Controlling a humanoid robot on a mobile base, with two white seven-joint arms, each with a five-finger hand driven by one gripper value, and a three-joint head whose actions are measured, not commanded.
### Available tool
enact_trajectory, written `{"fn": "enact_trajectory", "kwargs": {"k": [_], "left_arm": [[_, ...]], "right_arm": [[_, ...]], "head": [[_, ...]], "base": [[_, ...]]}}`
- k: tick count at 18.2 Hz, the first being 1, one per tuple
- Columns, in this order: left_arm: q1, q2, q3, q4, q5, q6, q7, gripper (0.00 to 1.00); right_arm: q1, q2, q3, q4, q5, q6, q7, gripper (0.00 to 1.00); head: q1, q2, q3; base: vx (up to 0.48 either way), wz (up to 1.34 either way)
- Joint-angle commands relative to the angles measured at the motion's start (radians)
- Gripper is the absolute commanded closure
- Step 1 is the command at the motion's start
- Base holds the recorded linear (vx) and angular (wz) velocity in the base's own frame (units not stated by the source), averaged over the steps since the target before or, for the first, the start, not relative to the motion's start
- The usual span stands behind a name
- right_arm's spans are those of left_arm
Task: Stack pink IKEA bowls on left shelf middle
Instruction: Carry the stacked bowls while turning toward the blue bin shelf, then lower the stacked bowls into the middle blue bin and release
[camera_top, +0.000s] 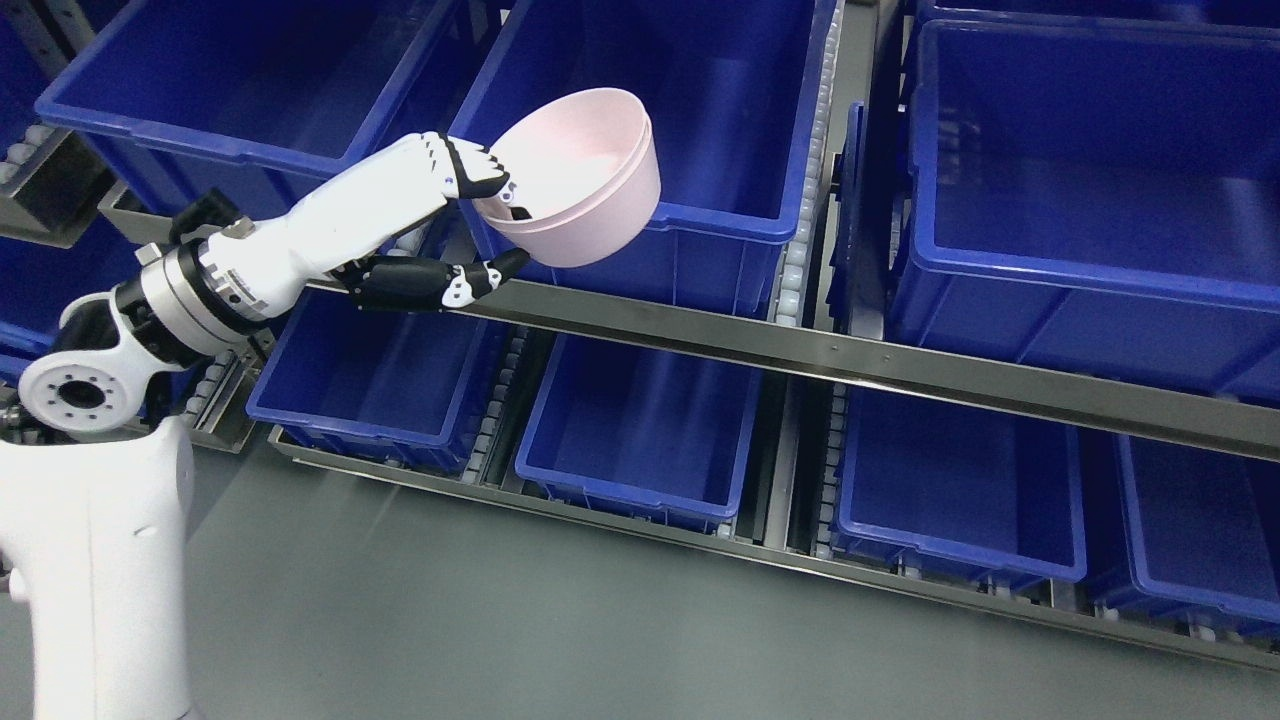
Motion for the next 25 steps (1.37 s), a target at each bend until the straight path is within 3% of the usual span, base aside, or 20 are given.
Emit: {"fn": "enact_trajectory", "kwargs": {"k": [1,9,15,20,25], "left_arm": [[-0.031,-0.017,-0.031,0.031,-0.068,0.024,0.011,0.96],[-0.223,-0.001,-0.014,0.272,-0.374,0.158,0.042,0.96],[-0.248,0.079,0.018,0.387,-0.428,0.167,0.132,0.96],[-0.209,-0.023,-0.025,0.448,-0.428,0.179,0.148,0.96],[-0.113,-0.116,-0.065,0.447,-0.422,0.199,0.146,0.88]], "right_arm": [[0.002,-0.017,-0.011,-0.034,0.000,-0.001,0.001,0.00],[0.002,-0.017,-0.011,-0.034,0.000,-0.001,0.001,0.00],[0.002,-0.017,-0.011,-0.034,0.000,-0.001,0.001,0.00],[0.002,-0.017,-0.011,-0.034,0.000,-0.001,0.001,0.00],[0.002,-0.017,-0.011,-0.034,0.000,-0.001,0.001,0.00]], "head": [[0.0000,0.000,0.000],[0.0000,0.000,0.000],[0.0000,0.000,0.000],[0.0000,0.000,0.000],[0.0000,0.000,0.000]], "base": [[0.192,-0.14],[0.223,-0.25],[0.162,-0.14],[0.095,-0.04],[0.035,-0.02]]}}
